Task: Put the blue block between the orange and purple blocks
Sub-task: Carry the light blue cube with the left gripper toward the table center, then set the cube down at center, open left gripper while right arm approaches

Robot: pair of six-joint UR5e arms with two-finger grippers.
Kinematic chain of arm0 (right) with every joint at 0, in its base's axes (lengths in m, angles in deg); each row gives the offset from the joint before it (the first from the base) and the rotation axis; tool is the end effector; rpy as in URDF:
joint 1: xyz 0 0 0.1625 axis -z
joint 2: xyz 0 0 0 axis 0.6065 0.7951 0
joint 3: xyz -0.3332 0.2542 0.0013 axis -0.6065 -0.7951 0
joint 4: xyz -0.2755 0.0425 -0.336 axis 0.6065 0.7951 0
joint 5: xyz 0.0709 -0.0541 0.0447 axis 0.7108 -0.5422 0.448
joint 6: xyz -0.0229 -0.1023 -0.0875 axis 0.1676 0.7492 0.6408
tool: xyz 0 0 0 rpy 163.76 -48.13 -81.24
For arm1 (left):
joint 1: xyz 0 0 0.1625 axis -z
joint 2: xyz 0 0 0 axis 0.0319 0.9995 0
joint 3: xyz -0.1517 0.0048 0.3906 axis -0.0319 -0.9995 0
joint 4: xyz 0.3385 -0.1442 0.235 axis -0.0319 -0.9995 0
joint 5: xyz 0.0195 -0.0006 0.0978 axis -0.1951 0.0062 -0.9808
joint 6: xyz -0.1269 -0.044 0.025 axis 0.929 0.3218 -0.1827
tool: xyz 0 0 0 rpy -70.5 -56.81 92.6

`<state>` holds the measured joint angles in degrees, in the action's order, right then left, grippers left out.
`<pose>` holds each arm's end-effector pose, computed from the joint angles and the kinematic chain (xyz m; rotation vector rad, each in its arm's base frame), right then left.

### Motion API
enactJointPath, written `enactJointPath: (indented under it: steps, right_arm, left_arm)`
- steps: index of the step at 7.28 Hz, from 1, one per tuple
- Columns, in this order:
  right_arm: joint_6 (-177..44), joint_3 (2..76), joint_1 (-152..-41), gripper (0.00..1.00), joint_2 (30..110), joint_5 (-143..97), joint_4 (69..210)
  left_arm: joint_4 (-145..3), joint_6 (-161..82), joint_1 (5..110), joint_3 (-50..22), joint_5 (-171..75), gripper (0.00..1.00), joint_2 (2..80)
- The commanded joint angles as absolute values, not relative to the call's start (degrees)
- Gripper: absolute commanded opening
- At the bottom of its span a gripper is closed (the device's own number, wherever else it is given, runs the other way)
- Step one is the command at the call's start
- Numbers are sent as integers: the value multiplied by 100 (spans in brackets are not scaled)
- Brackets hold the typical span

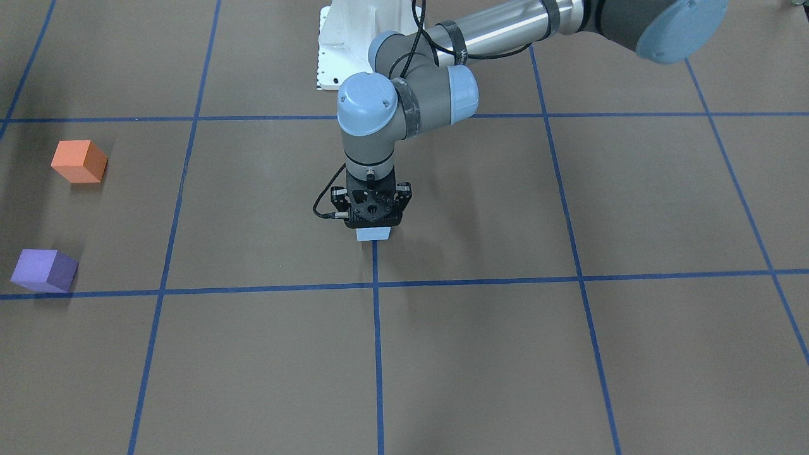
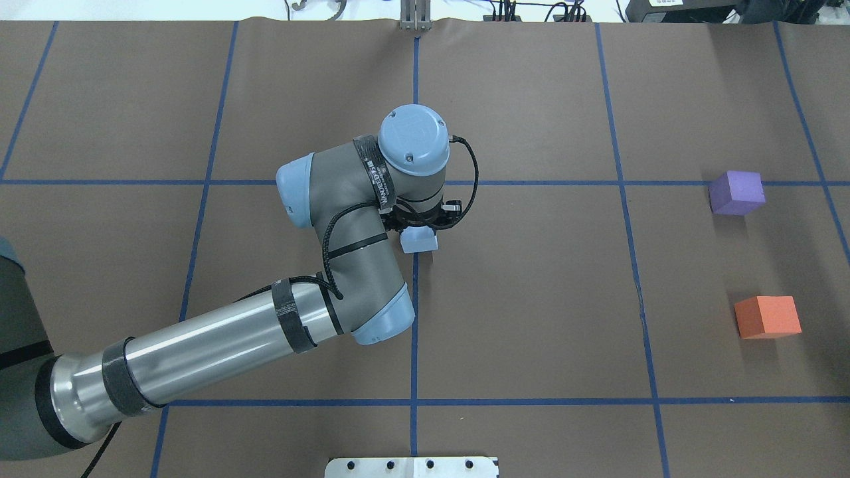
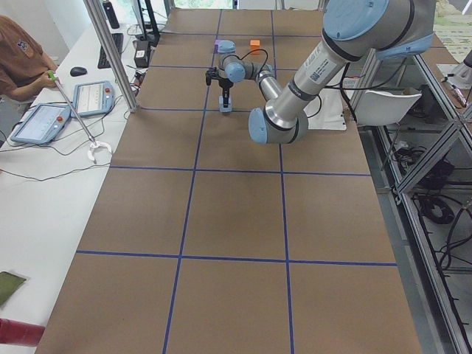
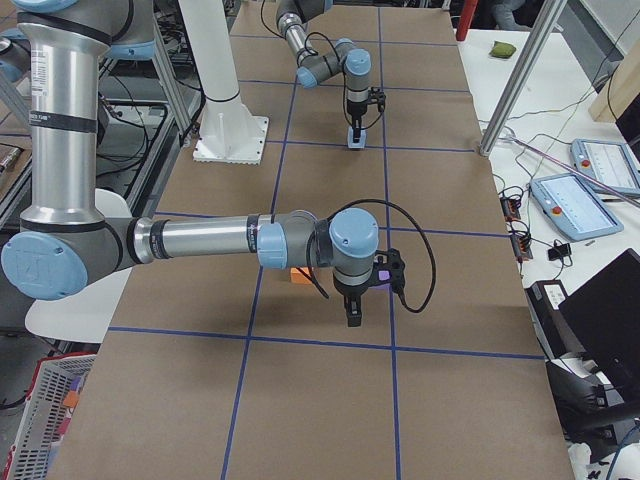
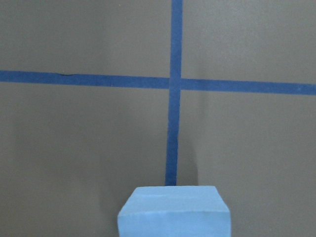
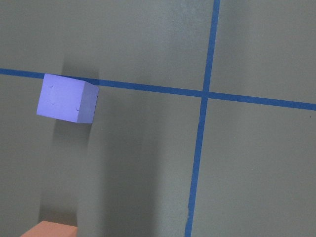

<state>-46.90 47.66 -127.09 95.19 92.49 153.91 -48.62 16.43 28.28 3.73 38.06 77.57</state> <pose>0.0293 -0.4816 0.6150 0.1044 -0.8401 -0.0893 0.6735 -0.4972 0.1560 0.0521 0.8086 -0.0629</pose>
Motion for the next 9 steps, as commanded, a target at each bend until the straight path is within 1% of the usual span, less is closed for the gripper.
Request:
enactJointPath:
  steps: [1, 2, 5, 6, 7, 8, 9]
  right_arm:
    - [-4688, 4775, -12707, 100, 9509, 9272, 15391]
    - [-4688, 4793, -12716, 100, 9509, 9273, 15391]
    - [-4688, 4897, -12725, 100, 9273, 9290, 15487]
    - [-4696, 5333, -12742, 100, 9054, 9282, 16053]
    - [-4696, 5877, -12725, 100, 8365, 9229, 17521]
    - [-4696, 6283, -12690, 100, 7523, 9203, 18928]
    - [-4749, 6443, -12481, 100, 6748, 9202, 19821]
  left_arm:
    - [-4863, 1641, 2806, 421, 3797, 97, 7749]
    - [-4846, 1659, 2771, 422, 3779, 100, 7731]
    - [-4846, 1703, 2753, 343, 3831, 100, 7766]
    - [-4785, 1685, 2796, 143, 3867, 100, 7766]
    - [-4714, 1659, 2988, -34, 4206, 100, 7731]
    - [-4174, 1563, 3399, -244, 4636, 100, 7705]
    - [-3603, 1040, 3673, -786, 4849, 100, 7478]
